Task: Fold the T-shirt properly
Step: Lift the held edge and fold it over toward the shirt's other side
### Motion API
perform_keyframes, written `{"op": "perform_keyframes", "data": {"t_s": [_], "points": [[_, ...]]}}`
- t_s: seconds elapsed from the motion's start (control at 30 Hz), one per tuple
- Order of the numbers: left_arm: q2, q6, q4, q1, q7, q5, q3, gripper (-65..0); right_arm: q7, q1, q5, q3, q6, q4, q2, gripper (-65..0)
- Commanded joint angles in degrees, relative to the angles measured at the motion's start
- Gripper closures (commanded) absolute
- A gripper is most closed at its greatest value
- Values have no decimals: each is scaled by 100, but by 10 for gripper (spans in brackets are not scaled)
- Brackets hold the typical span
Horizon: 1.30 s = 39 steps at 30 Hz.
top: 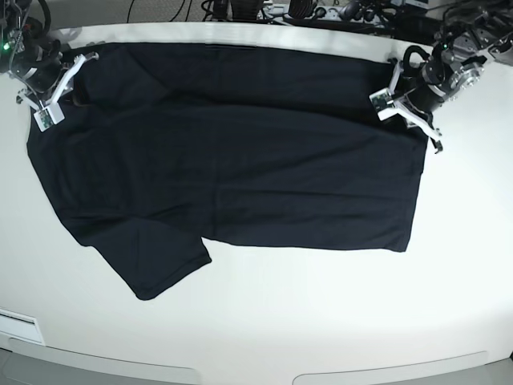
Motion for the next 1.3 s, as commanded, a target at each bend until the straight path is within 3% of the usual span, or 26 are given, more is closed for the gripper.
{"op": "perform_keyframes", "data": {"t_s": [0.0, 0.1, 0.3, 0.43, 0.57, 0.7, 0.87, 1.03, 1.13, 1.27], "points": [[-85, -625, -11, 317, 562, -315, 116, 0, -424, -146, -264, 59, -44, -15, 81, 0], [-85, -557, 221, 651, 730, -122, 116, 0, -433, -323, -262, 122, -7, -11, 79, 0], [-85, 70, 448, 1086, 901, 741, 116, 0, -476, -612, -271, 122, -7, 50, 70, 0], [-85, 205, 448, 1084, 925, 1257, 114, 0, -472, -640, -284, 122, -7, 341, 70, 0], [-85, 881, 448, 1082, 1012, 1980, 114, 0, -472, -627, -315, 122, -125, 855, 72, 0], [-83, 1491, 525, 1082, 1143, 2841, 114, 0, -402, -592, -748, 122, -402, 1342, 74, 0], [-83, 2496, 1051, 1084, 1292, 3748, 114, 0, -323, -177, -1255, 122, -614, 1858, 72, -3], [-70, 3128, 1679, 1082, 1419, 4172, -68, 0, -332, 229, -1488, 122, -1086, 2184, 70, -127], [66, 3274, 1753, 920, 1386, 3842, -798, 0, -330, 245, -1488, 122, -1222, 2201, 68, -136], [321, 3128, 1370, 243, 695, 1727, -2188, 0, -343, 243, -1488, 122, -1215, 2201, 66, -136]]}}
